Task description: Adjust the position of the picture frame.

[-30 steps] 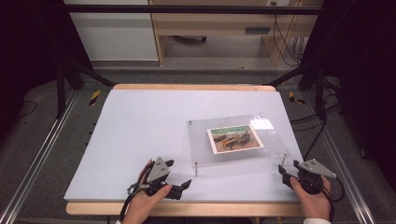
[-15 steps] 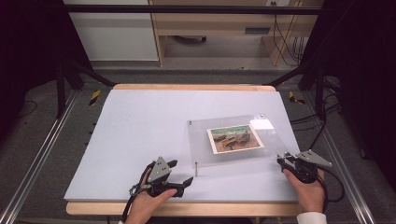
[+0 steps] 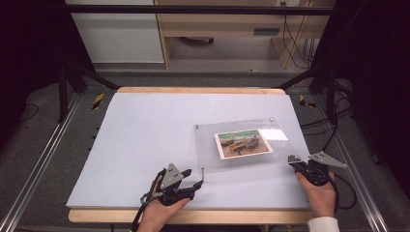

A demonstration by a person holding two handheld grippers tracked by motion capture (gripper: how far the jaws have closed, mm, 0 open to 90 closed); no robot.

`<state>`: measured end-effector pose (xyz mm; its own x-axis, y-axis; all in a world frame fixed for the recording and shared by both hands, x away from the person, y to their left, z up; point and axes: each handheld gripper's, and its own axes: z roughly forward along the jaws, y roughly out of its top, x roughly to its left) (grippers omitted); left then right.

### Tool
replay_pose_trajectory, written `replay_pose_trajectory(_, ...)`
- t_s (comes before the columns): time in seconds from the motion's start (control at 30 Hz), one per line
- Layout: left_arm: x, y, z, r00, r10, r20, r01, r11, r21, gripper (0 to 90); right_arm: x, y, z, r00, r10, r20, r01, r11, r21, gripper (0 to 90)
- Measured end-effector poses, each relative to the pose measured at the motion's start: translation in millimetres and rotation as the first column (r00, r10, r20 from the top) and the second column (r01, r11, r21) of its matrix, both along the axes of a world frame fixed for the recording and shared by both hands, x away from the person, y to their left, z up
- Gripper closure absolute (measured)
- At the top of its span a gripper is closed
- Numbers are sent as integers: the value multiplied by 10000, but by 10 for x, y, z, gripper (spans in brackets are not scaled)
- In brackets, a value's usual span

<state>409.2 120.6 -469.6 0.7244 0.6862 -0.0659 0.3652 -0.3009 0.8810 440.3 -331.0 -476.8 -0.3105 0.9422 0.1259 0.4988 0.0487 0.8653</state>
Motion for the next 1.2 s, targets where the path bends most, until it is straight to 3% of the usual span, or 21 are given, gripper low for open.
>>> replay_pose_trajectory(0.17, 74, -66, -17, 9998, 47, -195, -47, 10000, 16, 571, -6, -4, 79, 9998, -35, 191, 27, 9990, 445, 838)
replay_pose_trajectory(0.4, 189, -218, -28, 9999, 19, 156, -15, 9996, -281, 709, -9, -2, 93, 9999, -66, 152, 57, 9982, 592, 837)
replay_pose_trajectory(0.57, 217, -235, -50, 9994, 326, -75, -333, 9922, -1202, 800, -7, -9, 77, 9999, -11, 116, 5, 9987, 505, 837)
replay_pose_trajectory(0.63, 217, -230, -50, 9993, 371, -67, -376, 9907, -1305, 836, -6, -11, 77, 9999, -1, 129, -6, 9986, 532, 837)
replay_pose_trajectory(0.87, 225, -227, -29, 9992, 370, -156, -388, 9902, -1342, 841, 41, -10, 43, 9991, 189, 388, -205, 9990, 396, 776)
replay_pose_trajectory(1.0, 243, -225, 19, 9991, 371, -197, -395, 9897, -1373, 840, 65, 9, 86, 9976, 270, 636, -287, 9992, 262, 842)
replay_pose_trajectory(1.13, 270, -242, 44, 9992, 390, -128, -403, 9917, -1224, 808, 65, 11, 100, 9976, 230, 650, -250, 9993, 296, 845)
replay_pose_trajectory(1.2, 299, -239, 31, 9988, 386, -289, -424, 9886, -1442, 787, 63, 16, 102, 9981, 191, 588, -208, 9994, 268, 845)
